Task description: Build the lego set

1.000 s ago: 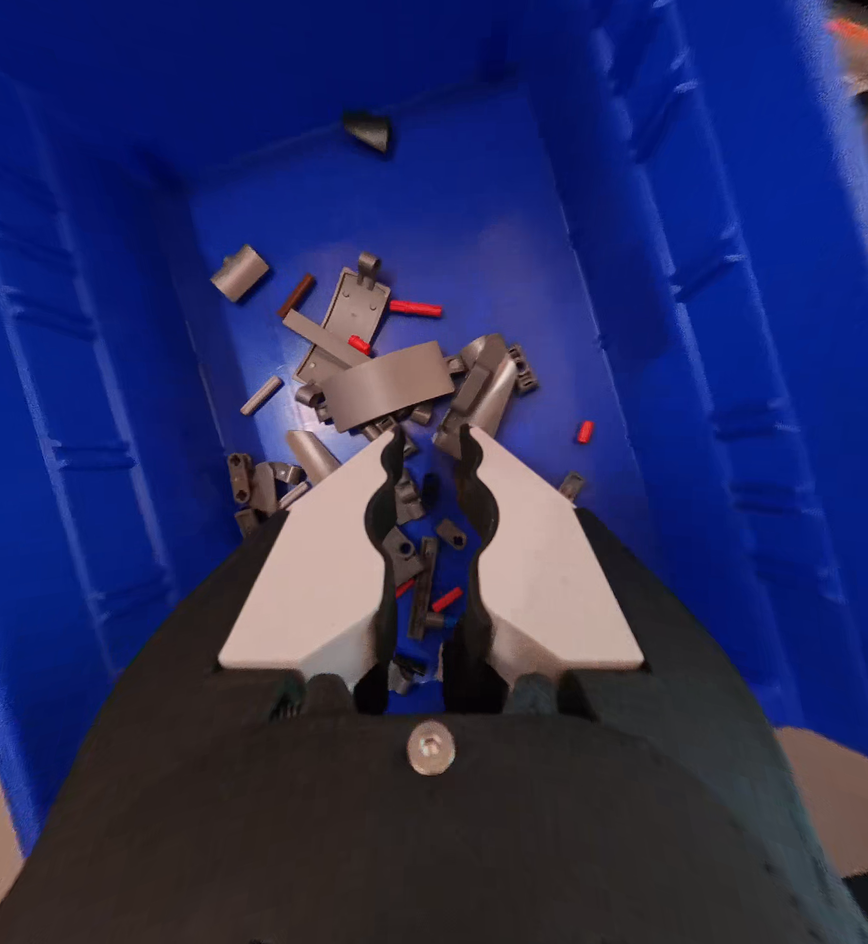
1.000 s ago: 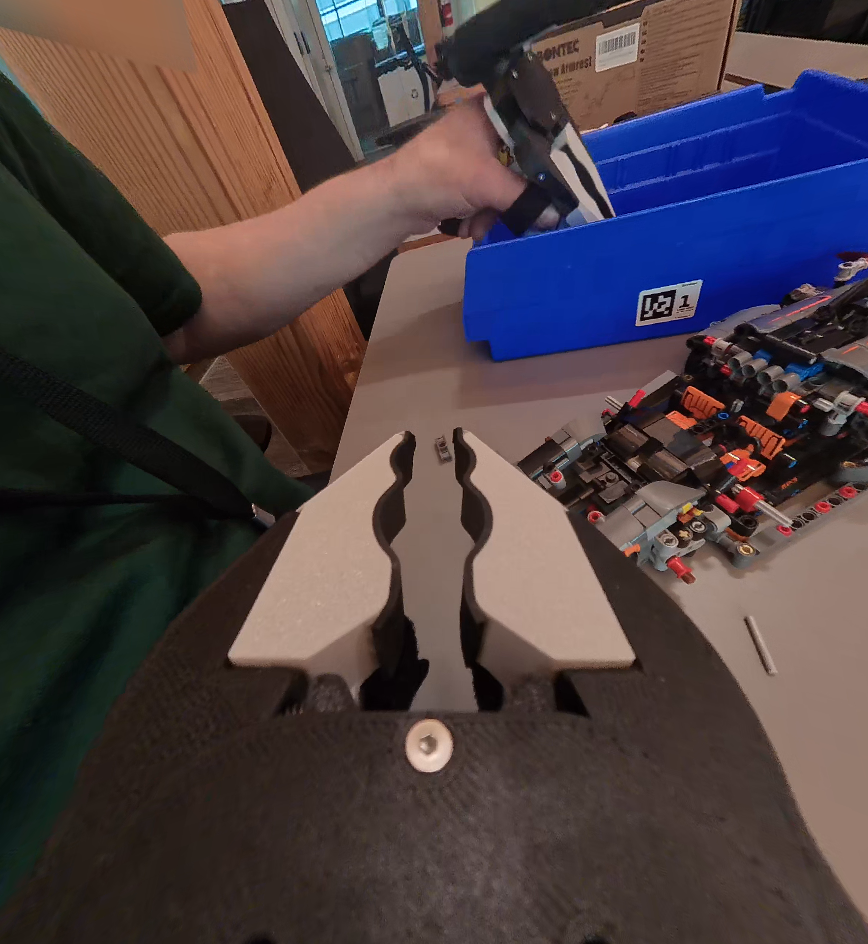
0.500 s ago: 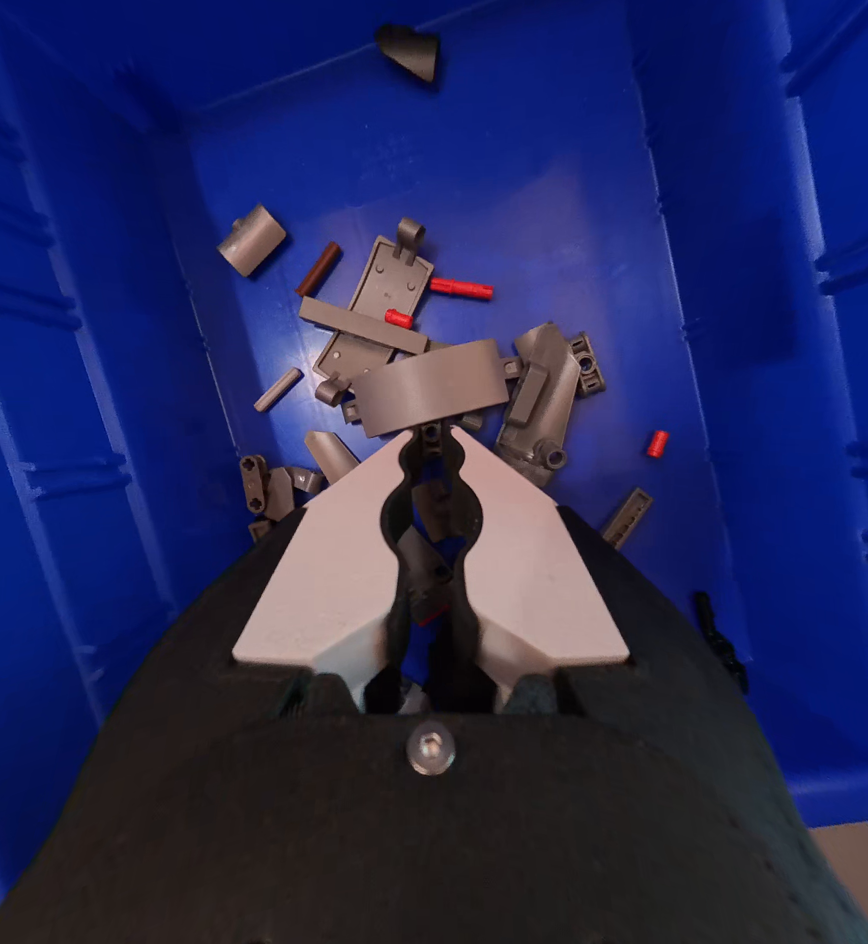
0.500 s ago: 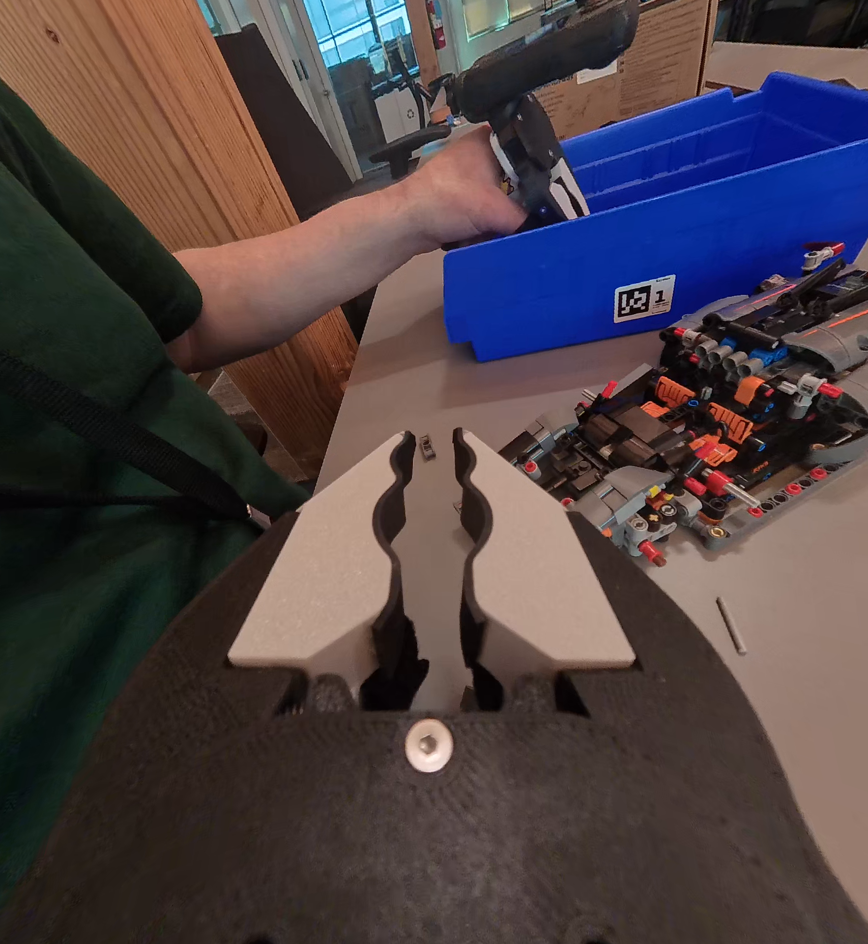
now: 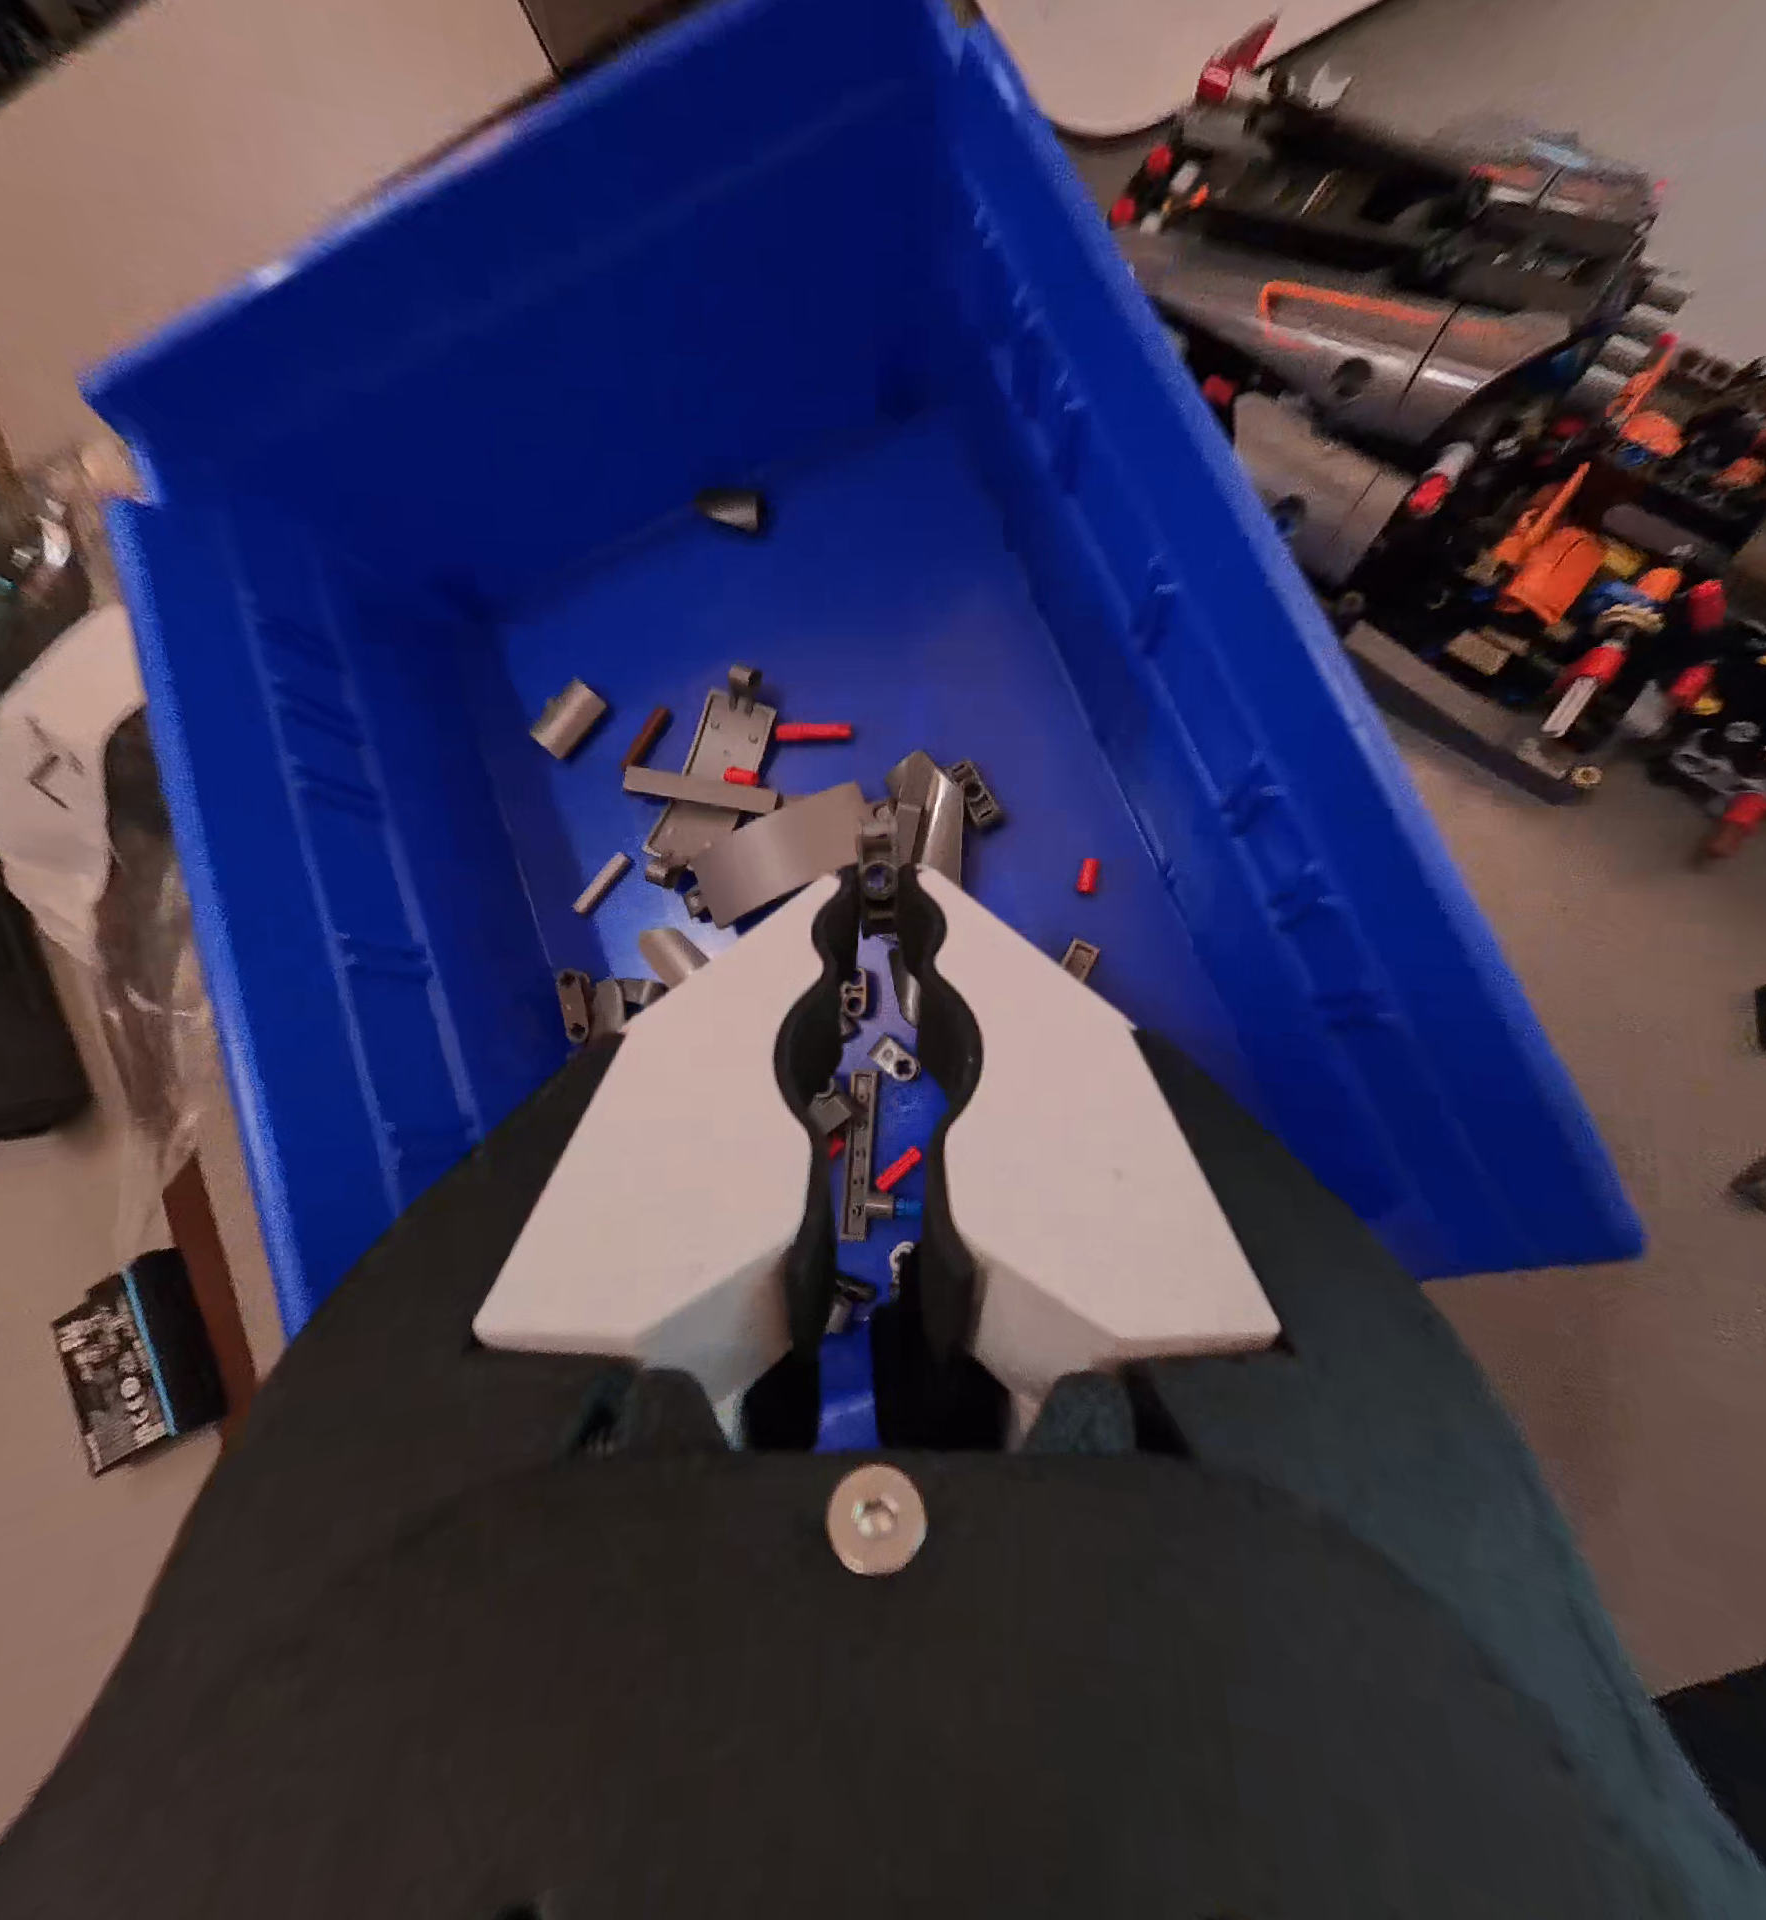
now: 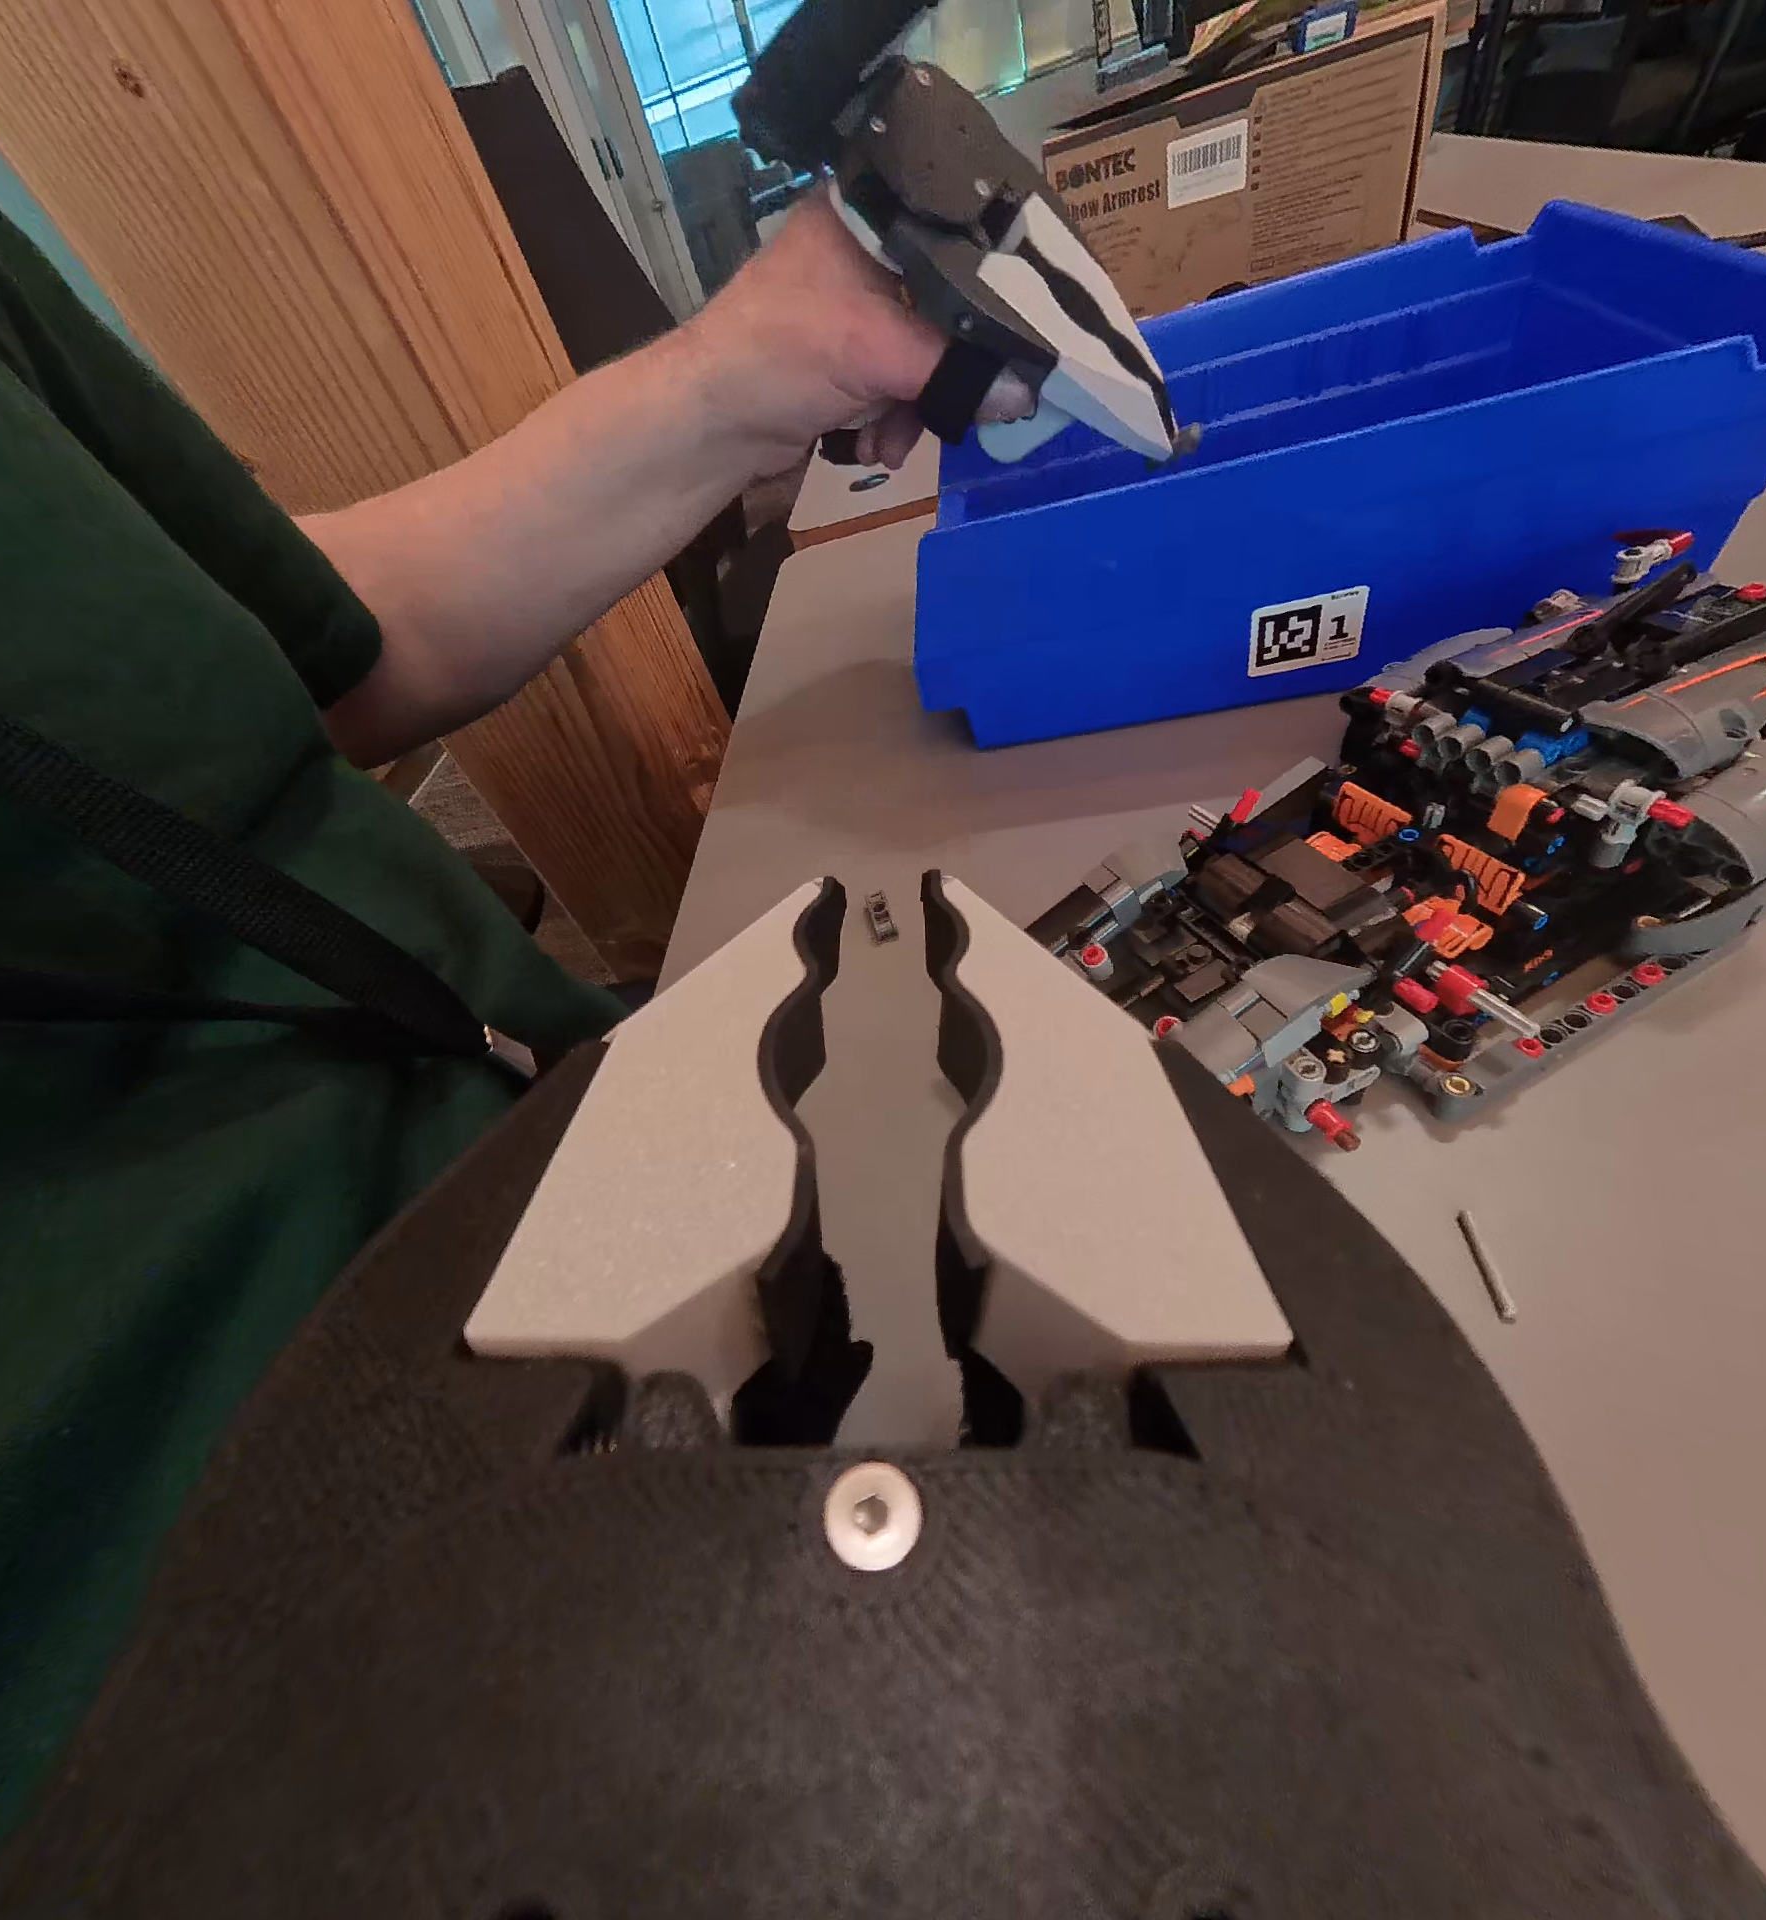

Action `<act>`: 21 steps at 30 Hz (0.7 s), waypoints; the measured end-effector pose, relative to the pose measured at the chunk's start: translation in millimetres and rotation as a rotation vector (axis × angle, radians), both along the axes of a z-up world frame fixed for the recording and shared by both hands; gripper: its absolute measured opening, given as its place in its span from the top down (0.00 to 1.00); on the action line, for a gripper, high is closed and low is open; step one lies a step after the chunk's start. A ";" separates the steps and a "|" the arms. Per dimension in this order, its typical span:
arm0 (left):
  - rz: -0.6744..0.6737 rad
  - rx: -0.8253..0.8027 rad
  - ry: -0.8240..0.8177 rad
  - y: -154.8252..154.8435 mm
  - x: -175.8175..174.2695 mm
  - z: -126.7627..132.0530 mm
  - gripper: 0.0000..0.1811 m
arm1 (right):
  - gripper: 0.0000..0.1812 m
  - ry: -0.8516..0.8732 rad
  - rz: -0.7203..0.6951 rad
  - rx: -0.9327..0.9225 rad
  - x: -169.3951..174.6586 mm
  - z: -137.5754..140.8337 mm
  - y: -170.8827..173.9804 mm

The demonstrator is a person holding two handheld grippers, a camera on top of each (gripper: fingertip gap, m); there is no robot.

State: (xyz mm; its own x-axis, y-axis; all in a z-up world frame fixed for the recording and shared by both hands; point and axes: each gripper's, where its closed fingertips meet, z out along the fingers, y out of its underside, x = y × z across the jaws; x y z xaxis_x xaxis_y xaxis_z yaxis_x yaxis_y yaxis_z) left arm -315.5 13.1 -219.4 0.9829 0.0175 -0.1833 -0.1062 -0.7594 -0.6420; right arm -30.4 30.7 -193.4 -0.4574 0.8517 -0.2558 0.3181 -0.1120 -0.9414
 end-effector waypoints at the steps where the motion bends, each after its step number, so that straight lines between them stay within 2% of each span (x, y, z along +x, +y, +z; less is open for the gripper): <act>1: -0.004 0.019 0.018 -1.3 3.5 7.9 0.97 | 0.92 0.003 0.001 0.001 0.7 1.0 -1.0; 7: -0.140 0.186 0.127 -8.5 46.4 56.5 0.97 | 0.92 0.020 0.003 0.014 7.1 6.5 -7.2; 10: -0.195 0.176 0.231 -18.8 67.9 63.5 0.97 | 0.92 0.023 0.006 0.016 11.0 7.4 -10.8; 12: -0.228 0.144 0.263 -26.8 81.4 61.8 0.97 | 0.92 0.025 0.009 0.018 13.1 7.4 -13.1; 16: -0.377 0.094 0.255 -47.2 123.9 52.3 0.97 | 0.92 0.026 0.013 0.021 16.0 7.1 -17.1; 21: -0.412 -0.039 0.139 -70.6 153.4 9.6 0.97 | 0.92 0.012 0.026 0.012 15.7 3.9 -22.2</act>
State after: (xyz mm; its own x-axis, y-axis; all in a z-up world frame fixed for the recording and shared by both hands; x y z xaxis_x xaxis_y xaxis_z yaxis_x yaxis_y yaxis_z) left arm -162.1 -57.6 -209.7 0.8724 -0.3804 -0.3068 -0.4885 -0.6593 -0.5716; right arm -14.7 8.5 -189.5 -0.4821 0.8427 -0.2396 0.3092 -0.0922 -0.9465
